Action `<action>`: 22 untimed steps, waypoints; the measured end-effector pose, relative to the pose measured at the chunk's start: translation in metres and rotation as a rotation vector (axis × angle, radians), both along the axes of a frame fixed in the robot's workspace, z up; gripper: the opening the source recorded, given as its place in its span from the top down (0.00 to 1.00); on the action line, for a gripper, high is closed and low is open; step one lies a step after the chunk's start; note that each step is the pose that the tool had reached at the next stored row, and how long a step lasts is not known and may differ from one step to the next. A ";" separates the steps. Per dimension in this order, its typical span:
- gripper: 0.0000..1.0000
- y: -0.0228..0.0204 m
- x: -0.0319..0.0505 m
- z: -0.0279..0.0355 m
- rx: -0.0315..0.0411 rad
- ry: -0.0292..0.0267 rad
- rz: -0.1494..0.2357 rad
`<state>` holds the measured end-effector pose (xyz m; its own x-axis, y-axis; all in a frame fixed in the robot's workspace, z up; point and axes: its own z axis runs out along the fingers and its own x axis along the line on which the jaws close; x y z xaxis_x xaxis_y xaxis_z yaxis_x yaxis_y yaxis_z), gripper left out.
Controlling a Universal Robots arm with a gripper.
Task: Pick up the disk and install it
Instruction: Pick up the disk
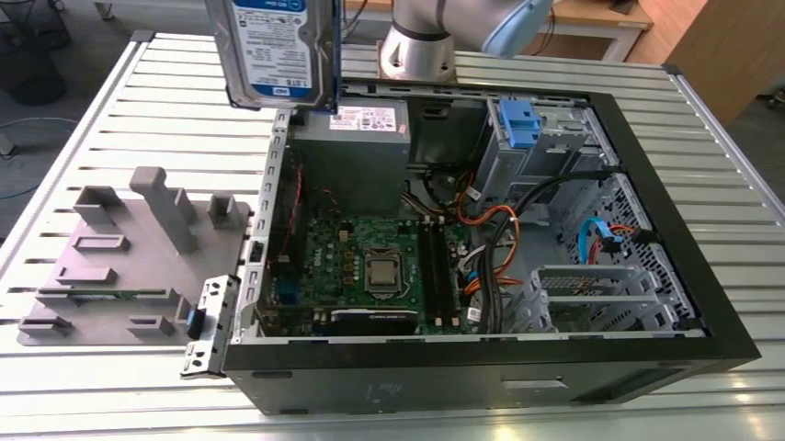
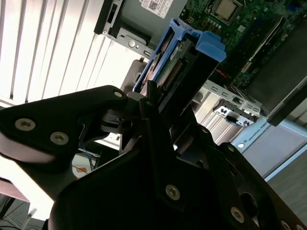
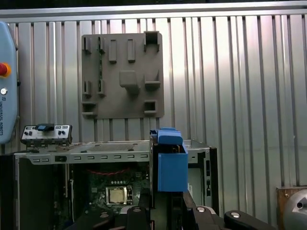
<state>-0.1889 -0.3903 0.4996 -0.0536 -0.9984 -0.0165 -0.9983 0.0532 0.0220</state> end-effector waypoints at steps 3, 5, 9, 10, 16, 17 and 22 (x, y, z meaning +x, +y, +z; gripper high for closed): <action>0.65 0.0000 0.0120 -0.0001 0.0001 -0.0001 0.000; 0.65 0.0000 0.0205 -0.0001 0.0001 -0.0001 0.000; 0.65 0.0000 0.0350 -0.0001 0.0000 0.0000 0.000; 0.65 0.0000 0.0385 -0.0002 0.0000 0.0000 0.000; 0.65 0.0000 0.0585 -0.0003 0.0001 -0.0001 0.000; 0.65 0.0000 0.0617 -0.0002 0.0000 0.0000 0.000; 0.65 0.0000 0.0668 -0.0003 0.0001 -0.0001 0.000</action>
